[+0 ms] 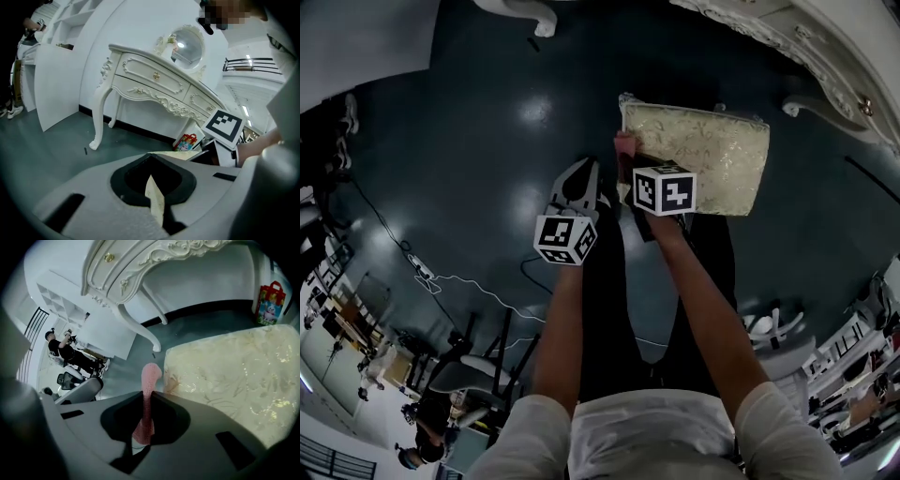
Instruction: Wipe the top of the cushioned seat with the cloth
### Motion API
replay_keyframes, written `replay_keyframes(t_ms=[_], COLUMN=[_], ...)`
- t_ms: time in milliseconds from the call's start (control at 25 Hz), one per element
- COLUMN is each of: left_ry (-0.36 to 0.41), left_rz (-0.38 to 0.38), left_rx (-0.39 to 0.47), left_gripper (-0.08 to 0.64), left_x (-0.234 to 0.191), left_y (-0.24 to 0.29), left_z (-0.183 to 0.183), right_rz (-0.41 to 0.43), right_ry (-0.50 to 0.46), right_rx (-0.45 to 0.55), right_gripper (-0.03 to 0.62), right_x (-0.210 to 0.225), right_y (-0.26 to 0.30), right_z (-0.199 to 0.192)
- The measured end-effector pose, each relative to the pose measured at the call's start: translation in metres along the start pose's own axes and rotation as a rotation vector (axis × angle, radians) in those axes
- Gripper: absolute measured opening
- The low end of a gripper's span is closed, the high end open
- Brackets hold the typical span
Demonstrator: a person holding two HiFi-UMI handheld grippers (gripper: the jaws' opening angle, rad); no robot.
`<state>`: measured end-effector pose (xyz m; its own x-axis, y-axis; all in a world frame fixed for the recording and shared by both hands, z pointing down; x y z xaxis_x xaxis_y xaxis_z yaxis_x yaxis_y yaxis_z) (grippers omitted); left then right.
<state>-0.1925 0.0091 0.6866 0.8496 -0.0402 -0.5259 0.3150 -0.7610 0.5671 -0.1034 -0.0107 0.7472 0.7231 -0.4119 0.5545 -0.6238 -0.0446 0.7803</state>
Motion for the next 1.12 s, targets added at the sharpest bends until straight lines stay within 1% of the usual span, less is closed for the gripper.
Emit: replay_keyframes(t_ms=[120, 200, 360, 520, 760, 1120], left_ry=[-0.010, -0.012, -0.007, 0.002, 0.032, 0.073], left_rz=[0.009, 0.011, -0.002, -0.038, -0.094, -0.150], left_rx=[0.003, 0.010, 0.018, 0.005, -0.025, -0.085], left_gripper=[0.012, 0.012, 0.012, 0.012, 0.012, 0.012], left_x=[-0.009, -0.011, -0.003, 0.022, 0.063, 0.111], left_y=[-0.006, -0.008, -0.001, 0.015, 0.038, 0.069], left_z=[-0.001, -0.001, 0.001, -0.001, -0.006, -0.031], right_rz=[-0.029, -0.052, -0.047, -0.042, -0.063, -0.129], right_ry=[0.000, 0.006, -0.008, 0.007, 0.024, 0.101], right_rx=[-0.034, -0.038, -0.026, -0.018, -0.002, 0.038], right_gripper=[0.032, 0.032, 0.032, 0.032, 0.032, 0.032], right_x=[0.003, 0.011, 0.021, 0.034, 0.061, 0.124], right_y=[0.014, 0.014, 0.003, -0.015, -0.042, -0.096], right_z=[-0.005, -0.008, -0.009, -0.012, -0.021, -0.042])
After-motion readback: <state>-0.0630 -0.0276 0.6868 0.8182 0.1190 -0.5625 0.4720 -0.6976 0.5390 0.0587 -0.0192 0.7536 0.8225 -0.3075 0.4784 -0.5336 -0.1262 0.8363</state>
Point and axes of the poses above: the fingertips, and each gripper's own axes: y forward along the fingers, x to its right, z out of its top, the point moved 3 cm from there along -y, backward along the fingers, and after that the axes turned 11 degrees about -y, right-handed, at the moved point
